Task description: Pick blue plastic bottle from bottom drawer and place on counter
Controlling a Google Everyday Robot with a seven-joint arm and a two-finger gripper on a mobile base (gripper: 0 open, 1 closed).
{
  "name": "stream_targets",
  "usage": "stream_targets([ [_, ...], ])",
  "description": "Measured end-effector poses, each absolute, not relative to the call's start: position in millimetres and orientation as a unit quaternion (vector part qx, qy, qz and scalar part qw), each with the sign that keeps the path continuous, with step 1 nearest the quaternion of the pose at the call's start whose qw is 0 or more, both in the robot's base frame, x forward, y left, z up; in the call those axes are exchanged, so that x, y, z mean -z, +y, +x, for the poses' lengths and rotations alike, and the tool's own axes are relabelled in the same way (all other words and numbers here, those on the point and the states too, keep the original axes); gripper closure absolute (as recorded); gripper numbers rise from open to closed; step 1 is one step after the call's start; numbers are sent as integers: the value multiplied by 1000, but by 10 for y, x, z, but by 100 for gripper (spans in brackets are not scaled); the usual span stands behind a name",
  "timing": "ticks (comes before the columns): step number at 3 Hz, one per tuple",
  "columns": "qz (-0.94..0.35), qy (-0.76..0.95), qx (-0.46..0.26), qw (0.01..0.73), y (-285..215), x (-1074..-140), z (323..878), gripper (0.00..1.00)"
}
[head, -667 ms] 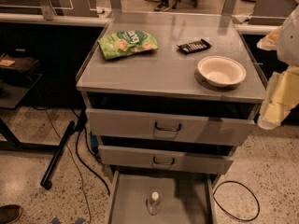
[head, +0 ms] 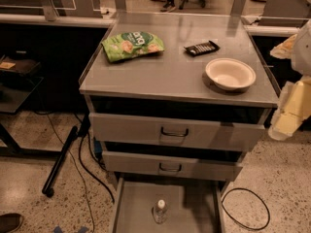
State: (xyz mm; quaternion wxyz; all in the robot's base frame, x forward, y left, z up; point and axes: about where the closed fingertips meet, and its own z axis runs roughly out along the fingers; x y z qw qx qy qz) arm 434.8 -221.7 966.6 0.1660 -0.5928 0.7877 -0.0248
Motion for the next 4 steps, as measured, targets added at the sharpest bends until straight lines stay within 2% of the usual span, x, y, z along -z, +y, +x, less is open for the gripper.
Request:
stream_targets([
  [2, -524, 841, -22, 134, -2454, -8659, 4053, 0],
  [3, -524, 841, -22, 134, -2454, -8663, 4054, 0],
  [4, -515, 841, -56, 155, -2433, -8444, 3953, 0],
])
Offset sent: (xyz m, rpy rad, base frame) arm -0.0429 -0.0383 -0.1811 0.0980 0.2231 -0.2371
